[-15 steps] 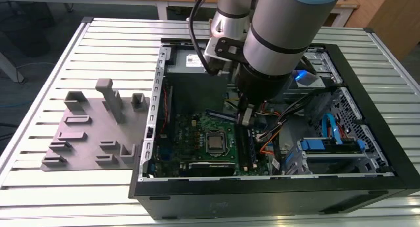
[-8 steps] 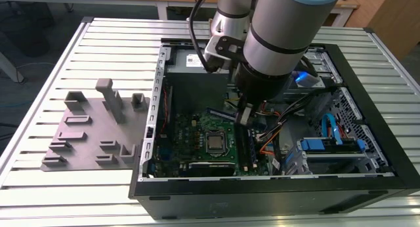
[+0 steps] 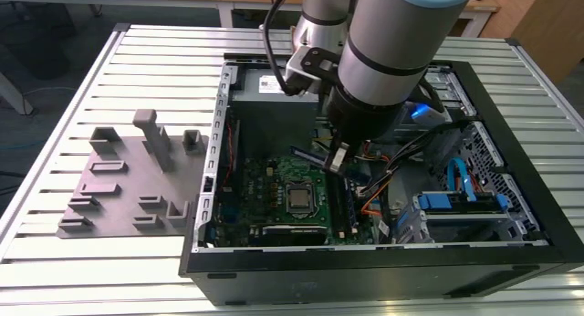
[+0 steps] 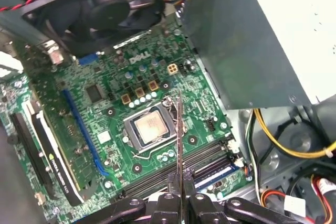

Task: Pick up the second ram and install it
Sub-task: 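Insert the second ram into the second slot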

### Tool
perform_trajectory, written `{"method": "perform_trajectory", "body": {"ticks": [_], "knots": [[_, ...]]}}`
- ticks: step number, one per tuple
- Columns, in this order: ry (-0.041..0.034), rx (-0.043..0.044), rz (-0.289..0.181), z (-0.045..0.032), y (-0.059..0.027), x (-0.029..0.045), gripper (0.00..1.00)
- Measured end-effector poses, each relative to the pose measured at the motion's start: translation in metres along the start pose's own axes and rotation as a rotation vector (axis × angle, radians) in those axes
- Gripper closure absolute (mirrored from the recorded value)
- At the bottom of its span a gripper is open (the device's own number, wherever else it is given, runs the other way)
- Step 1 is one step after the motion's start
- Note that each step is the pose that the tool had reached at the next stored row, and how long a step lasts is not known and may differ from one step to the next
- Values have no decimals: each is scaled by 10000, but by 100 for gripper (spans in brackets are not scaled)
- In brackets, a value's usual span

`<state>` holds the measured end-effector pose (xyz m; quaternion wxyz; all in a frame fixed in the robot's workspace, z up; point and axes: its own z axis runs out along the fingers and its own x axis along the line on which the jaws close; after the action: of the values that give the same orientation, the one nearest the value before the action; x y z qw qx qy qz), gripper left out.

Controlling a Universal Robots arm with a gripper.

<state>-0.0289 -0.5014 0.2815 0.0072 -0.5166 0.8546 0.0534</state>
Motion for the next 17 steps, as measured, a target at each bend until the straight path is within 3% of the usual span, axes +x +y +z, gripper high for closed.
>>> {"method": "perform_trajectory", "body": {"ticks": [17], "knots": [[-198, 160, 2347, 6, -1, 0, 89]]}}
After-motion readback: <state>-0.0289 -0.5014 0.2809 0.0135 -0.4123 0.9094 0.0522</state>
